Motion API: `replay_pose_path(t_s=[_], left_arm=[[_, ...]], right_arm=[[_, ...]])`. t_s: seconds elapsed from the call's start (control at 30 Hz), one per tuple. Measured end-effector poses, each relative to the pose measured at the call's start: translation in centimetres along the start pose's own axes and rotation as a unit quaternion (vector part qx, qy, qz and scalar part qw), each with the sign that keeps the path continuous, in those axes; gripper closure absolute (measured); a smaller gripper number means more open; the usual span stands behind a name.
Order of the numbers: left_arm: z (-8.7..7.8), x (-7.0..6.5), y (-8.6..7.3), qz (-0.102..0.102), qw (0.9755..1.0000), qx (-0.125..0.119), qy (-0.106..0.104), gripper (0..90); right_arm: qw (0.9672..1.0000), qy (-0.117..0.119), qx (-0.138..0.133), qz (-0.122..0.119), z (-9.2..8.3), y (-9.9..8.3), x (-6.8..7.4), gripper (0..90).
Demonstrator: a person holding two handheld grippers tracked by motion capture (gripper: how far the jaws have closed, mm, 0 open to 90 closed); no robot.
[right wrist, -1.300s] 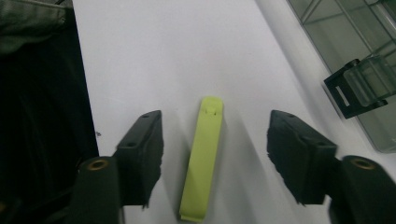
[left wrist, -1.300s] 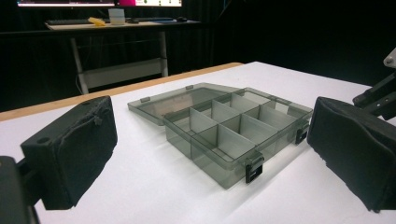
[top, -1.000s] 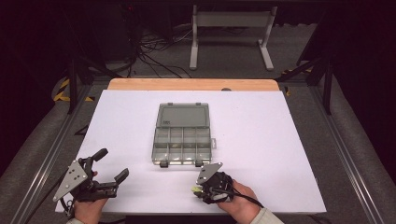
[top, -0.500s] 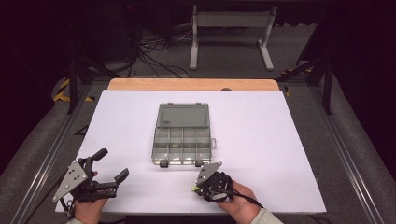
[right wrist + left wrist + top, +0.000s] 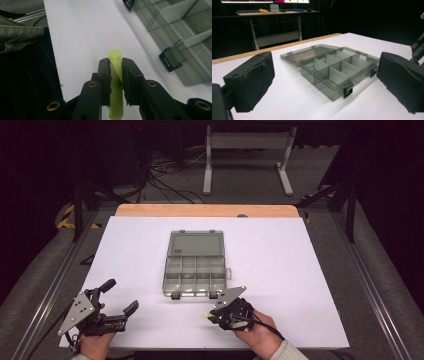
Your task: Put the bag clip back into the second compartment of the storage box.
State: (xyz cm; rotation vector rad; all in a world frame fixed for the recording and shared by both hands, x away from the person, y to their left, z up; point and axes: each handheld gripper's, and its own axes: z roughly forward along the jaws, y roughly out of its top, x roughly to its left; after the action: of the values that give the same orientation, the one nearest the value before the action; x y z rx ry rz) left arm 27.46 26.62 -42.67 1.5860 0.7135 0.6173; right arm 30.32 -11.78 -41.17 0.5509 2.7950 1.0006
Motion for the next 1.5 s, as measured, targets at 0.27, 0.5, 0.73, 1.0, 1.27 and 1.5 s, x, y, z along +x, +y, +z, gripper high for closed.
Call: replay_pose_path(t_s=[0.27,0.5,0.73,1.0,1.27,1.5], left_arm=[[0.0,0.0,0.0,-0.003,1.0000,-0.002,0.001,2.1],[0.0,0.0,0.0,-0.003,1.0000,-0.002,0.001,2.1],[0.1,0.0,0.0,-0.002,1.0000,-0.001,0.001,2.1],[0.0,0.0,0.0,0.000,1.0000,0.000,0.001,2.1],[0.1,0.0,0.0,0.001,1.0000,0.001,-0.001,2.2],[0.1,0.0,0.0,0.001,1.0000,0.001,-0.001,2.1]], right_arm=[[0.9997,0.001,-0.023,0.003,-1.3,1.2,-1.0,77.8],[0.9989,0.002,-0.046,0.004,-2.5,2.3,-1.7,77.8],[0.9983,0.001,-0.057,0.014,-3.2,3.1,-2.5,77.8],[0.9975,-0.004,-0.068,0.019,-3.8,4.1,-3.2,77.9],[0.9963,-0.012,-0.082,0.021,-4.4,5.0,-4.2,77.9],[0.9950,-0.022,-0.094,0.026,-4.7,5.9,-5.2,77.9]])
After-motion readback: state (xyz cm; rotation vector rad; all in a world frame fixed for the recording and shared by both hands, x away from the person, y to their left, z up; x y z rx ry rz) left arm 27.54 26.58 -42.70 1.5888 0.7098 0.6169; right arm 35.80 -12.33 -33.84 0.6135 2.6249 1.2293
